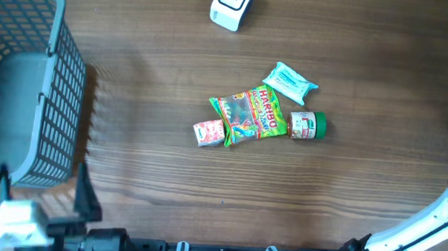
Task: Scan the item barcode
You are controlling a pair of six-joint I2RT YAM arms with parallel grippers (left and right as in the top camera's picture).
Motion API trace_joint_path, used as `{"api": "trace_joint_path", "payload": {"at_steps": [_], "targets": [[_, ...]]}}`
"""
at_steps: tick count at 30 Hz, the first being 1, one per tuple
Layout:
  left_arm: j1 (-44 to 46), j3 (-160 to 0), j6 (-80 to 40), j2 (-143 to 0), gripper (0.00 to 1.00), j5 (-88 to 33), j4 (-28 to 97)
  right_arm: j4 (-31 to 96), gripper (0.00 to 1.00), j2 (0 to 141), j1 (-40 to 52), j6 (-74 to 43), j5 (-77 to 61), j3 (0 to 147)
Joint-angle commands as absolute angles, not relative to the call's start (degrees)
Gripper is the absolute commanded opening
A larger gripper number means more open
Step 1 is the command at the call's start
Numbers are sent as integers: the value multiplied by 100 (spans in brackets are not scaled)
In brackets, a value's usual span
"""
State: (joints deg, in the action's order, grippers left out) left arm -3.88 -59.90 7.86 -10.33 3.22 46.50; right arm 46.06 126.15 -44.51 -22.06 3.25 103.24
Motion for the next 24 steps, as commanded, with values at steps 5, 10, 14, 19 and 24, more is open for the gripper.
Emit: {"api": "trace_joint_path", "payload": {"at_steps": [5, 10, 14, 19, 24], "targets": [[-425, -4598, 1181, -1007, 100, -895, 3710, 5535, 100, 10005, -3938, -2460, -1704, 10665], [-425, -3365, 591, -1007, 100, -1066, 2421, 7070, 100, 9636, -2598, -2318, -1614, 10606], [-425, -2224, -180, -1007, 100, -1066, 1741, 7824, 100, 9675, -1437, -1848, -1356, 10447], [-425, -1597, -392, -1007, 100, -1066, 1761, 7994, 100, 9690, -257, -915, -1188, 10099], [-425, -1597, -388, -1009, 100, -1066, 2088, 7649, 99, 9719, 228, -1070, -1151, 9094]]}}
